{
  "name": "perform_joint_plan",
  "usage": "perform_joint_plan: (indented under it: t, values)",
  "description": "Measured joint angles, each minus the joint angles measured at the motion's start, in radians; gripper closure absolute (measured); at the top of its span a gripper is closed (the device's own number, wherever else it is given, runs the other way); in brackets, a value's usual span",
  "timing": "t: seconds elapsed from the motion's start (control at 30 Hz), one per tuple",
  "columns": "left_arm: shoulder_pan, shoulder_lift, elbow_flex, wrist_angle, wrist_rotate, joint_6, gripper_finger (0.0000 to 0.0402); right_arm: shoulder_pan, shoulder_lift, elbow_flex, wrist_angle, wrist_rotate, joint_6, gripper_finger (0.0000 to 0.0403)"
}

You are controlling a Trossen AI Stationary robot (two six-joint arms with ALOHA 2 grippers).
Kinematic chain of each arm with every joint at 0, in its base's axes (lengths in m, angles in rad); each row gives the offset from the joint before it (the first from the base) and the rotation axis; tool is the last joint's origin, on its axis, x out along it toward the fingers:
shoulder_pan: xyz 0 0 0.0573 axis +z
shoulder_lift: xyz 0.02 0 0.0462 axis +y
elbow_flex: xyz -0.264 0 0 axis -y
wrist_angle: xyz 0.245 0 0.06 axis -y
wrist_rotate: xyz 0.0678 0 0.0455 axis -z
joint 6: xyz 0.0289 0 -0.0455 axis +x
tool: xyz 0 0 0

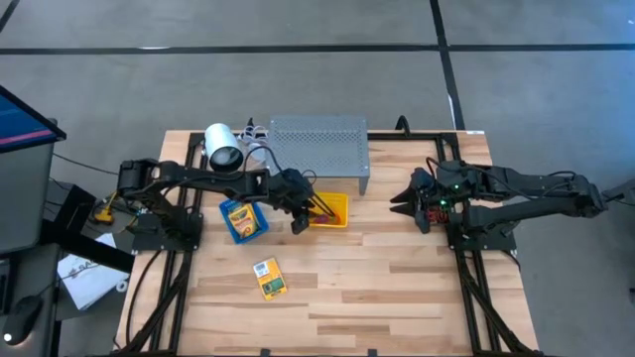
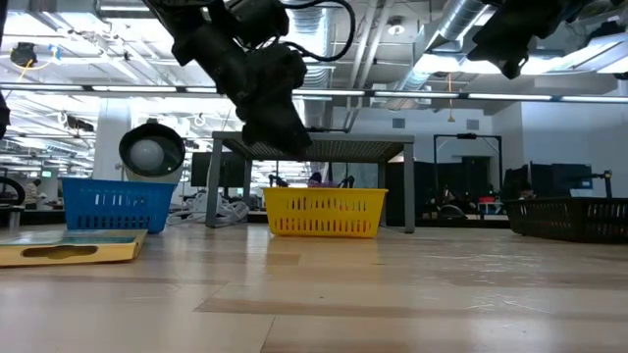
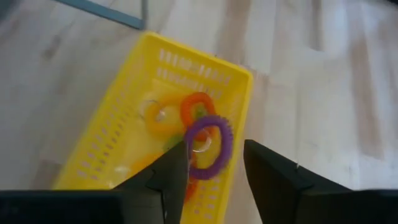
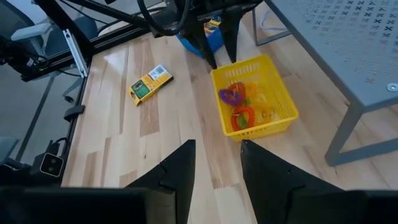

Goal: Pick & Place Office Desk Supplies
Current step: Put the crayon box into the blue bin

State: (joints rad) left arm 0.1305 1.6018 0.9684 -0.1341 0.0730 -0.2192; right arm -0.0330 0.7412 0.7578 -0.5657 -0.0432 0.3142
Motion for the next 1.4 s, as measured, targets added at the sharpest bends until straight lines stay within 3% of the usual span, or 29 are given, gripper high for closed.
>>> perform_joint_plan:
  t: [0.2, 0.4, 0.53, 1.0, 1.4]
  values:
    - [-0.011, -0.072, 0.001, -0.093, 0.169, -0.104, 0.025, 0.015, 0.074, 0.001, 0.075, -0.002, -0.021, 0.0278]
    - [-0.11, -0.235, 0.001, -0.323, 0.171, -0.133, 0.0266, 0.047, 0.181, 0.0, 0.155, -0.008, -0.056, 0.0278]
    - [-0.212, -0.292, 0.001, -0.509, 0.092, -0.191, 0.0276, 0.052, 0.223, 0.0, 0.21, -0.008, -0.061, 0.0278]
    - [-0.441, -0.105, 0.0, -0.682, 0.096, -0.383, 0.0256, 0.21, 0.394, 0.0, 0.467, -0.012, -0.053, 0.0285]
    - [-0.45, 0.069, 0.0, -0.641, 0.049, -0.21, 0.0256, 0.304, 0.436, 0.0, 0.55, -0.011, 0.001, 0.0317]
